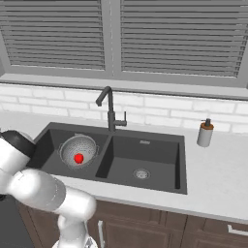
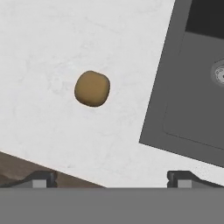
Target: Put the colander in the sink, put the apple, kiwi in the colander, and turn on the sink faucet and pour water over the colander.
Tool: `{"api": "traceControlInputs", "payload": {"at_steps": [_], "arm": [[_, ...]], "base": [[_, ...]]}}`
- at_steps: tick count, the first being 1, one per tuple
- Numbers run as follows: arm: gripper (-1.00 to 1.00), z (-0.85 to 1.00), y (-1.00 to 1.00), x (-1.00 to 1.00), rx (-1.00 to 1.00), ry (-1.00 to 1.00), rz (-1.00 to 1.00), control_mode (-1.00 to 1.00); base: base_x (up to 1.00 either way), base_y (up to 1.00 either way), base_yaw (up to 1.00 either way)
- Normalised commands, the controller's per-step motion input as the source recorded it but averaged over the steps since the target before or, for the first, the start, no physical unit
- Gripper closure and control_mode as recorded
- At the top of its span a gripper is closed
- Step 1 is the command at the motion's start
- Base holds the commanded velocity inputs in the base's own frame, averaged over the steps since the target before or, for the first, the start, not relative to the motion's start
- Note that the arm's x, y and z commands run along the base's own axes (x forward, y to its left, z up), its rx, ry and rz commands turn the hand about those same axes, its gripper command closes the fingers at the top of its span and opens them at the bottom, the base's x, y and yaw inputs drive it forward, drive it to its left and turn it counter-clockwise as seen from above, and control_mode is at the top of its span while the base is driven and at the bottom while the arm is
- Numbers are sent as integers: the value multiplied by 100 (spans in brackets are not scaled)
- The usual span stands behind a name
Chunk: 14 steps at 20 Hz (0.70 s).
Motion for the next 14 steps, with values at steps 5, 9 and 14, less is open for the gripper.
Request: {"api": "traceControlInputs", "payload": {"at_steps": [5,9,14], "arm": [[-100,-34,38,26,-11,13,-8,-100],[-100,-39,28,34,-6,10,-8,-100],[-100,-22,29,22,-1,3,-5,-100]], "base": [[0,0,0],[0,0,0],[0,0,0]]}}
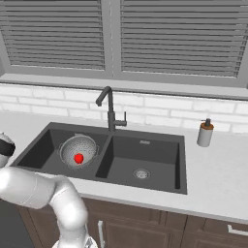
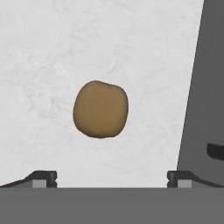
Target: Put the colander in the sink, put the apple, kiwi in the colander, and turn on the sink faucet and pour water over the colander.
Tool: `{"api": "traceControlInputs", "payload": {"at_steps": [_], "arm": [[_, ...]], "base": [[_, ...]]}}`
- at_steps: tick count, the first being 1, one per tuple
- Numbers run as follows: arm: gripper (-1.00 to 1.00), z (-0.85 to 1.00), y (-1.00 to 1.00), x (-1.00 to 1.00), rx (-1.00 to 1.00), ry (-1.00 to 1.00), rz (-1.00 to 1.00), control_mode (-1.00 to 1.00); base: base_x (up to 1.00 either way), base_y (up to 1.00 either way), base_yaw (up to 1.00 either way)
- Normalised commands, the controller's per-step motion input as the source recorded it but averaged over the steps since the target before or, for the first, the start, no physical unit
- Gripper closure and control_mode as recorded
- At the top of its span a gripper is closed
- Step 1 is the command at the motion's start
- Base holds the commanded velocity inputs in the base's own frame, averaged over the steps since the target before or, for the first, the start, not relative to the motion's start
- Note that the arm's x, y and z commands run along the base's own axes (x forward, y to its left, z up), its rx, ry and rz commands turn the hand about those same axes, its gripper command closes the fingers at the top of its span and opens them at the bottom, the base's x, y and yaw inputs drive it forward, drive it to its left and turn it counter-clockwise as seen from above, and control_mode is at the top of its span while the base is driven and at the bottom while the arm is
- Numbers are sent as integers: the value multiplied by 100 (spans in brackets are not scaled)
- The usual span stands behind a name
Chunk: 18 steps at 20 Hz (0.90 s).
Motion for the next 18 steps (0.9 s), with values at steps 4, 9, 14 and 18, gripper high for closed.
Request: {"api": "traceControlInputs", "payload": {"at_steps": [4,9,14,18], "arm": [[-100,-10,27,10,0,0,-1,-100],[-100,-36,0,4,0,0,0,-100],[-100,-34,0,12,0,0,0,-100],[-100,-39,-9,14,0,0,0,-100]], "base": [[0,0,0],[0,0,0],[0,0,0],[0,0,0]]}}
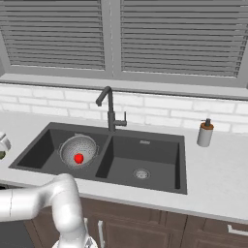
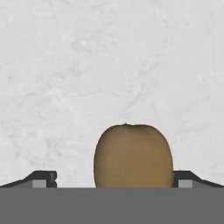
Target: Put the colander in the sink, put the apple, kiwi in the colander, and turn on the sink faucet and pour water over the colander.
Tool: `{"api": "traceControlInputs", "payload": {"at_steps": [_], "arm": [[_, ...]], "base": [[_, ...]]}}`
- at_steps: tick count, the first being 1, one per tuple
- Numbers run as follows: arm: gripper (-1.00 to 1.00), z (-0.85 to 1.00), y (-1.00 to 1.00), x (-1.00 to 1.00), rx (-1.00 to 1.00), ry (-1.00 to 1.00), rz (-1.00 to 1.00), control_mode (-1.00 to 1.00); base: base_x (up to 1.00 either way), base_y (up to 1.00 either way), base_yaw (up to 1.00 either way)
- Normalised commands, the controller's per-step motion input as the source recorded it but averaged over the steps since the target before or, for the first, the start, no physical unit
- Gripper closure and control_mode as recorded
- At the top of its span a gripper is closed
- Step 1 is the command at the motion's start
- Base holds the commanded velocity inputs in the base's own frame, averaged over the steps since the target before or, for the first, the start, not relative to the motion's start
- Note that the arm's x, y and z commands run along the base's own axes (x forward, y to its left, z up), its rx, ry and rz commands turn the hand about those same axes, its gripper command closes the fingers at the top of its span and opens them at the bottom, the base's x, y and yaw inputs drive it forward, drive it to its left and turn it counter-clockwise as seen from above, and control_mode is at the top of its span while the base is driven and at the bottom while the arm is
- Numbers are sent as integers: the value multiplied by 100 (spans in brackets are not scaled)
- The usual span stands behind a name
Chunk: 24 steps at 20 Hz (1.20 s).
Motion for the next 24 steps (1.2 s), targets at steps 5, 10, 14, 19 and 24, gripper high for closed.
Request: {"api": "traceControlInputs", "payload": {"at_steps": [5,10,14,19,24], "arm": [[-100,-37,-3,6,0,0,0,-100],[100,-42,-13,-10,0,-4,0,-100],[100,-39,-31,-7,3,-3,0,-100],[100,-20,-67,-4,11,-9,0,-100],[100,-4,-77,-5,16,-12,-2,-100]], "base": [[0,0,0],[0,0,0],[0,0,0],[0,0,0],[0,0,0]]}}
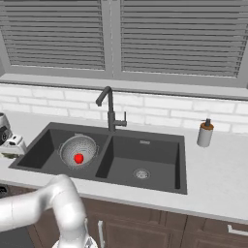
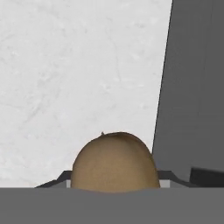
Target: Put the colander in the sink, put the apple, kiwi in the colander, and turn on the sink faucet and pour water over the colander.
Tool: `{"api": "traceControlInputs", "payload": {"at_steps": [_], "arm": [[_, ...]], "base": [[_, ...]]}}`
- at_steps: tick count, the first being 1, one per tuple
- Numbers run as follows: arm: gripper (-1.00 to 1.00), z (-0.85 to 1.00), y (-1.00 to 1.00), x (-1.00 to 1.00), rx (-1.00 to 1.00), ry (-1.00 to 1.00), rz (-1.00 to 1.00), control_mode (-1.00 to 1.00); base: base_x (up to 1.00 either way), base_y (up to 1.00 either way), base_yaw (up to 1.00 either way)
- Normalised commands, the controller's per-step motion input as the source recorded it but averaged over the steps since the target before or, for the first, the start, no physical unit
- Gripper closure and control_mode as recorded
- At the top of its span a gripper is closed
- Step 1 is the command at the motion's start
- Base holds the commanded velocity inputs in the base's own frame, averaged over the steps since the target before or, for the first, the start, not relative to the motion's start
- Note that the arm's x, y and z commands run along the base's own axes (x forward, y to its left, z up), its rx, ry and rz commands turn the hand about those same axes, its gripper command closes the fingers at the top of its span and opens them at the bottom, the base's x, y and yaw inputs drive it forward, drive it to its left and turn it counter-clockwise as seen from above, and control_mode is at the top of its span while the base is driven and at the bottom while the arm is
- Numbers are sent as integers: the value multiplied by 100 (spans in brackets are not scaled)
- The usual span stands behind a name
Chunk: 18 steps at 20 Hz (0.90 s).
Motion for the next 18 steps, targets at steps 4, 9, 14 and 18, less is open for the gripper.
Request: {"api": "traceControlInputs", "payload": {"at_steps": [4,9,14,18], "arm": [[100,79,-44,-49,20,-20,0,-100],[100,100,-51,-17,13,-1,0,-100],[100,85,-54,45,0,18,-6,-100],[100,52,-50,70,-1,17,-14,-100]], "base": [[0,0,0],[0,0,0],[0,0,0],[0,0,0]]}}
